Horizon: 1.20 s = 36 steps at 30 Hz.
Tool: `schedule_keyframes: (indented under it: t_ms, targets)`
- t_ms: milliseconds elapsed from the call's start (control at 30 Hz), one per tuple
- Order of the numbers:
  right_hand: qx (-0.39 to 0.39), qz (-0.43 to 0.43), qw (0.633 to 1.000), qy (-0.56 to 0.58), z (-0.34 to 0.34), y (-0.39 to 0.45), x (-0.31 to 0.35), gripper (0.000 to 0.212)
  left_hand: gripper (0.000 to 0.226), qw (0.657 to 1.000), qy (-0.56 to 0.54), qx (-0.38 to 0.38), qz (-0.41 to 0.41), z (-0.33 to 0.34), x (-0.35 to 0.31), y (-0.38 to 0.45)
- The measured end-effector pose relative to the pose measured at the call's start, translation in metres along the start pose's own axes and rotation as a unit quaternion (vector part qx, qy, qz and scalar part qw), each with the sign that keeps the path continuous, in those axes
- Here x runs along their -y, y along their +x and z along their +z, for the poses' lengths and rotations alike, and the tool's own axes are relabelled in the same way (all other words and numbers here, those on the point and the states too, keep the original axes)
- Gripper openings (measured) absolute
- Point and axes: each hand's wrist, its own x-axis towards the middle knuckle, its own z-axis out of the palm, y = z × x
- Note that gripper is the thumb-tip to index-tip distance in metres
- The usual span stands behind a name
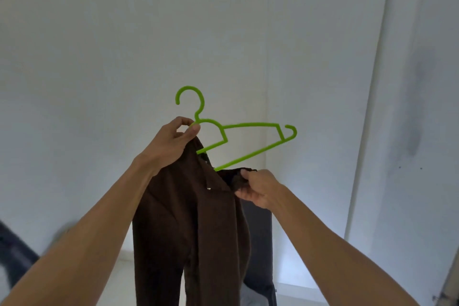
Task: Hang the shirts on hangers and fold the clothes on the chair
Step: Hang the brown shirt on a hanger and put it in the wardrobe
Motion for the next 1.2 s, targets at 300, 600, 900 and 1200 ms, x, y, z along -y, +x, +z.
schedule_keyframes:
  t_ms: [300, 600, 900, 1200]
  targets:
    - [-0.101, -0.137, 0.985, -0.018, -0.008, -0.021, 0.032, 0.029, 0.019, 0.998, 0.055, 0.009, 0.011, -0.011, 0.049, -0.007]
    - [-0.165, -0.231, 0.948, -0.144, -0.013, -0.027, 0.057, 0.037, 0.057, 0.99, -0.019, -0.137, -0.019, 0.051, 0.039, -0.014]
    - [-0.244, -0.223, 0.928, -0.171, -0.056, -0.026, 0.08, 0.03, 0.048, 0.996, -0.083, 0.002, 0.037, 0.047, 0.03, -0.002]
    - [-0.28, -0.207, 0.909, -0.228, -0.071, -0.02, 0.076, 0.027, 0.04, 0.993, -0.038, 0.11, 0.029, 0.038, 0.028, -0.005]
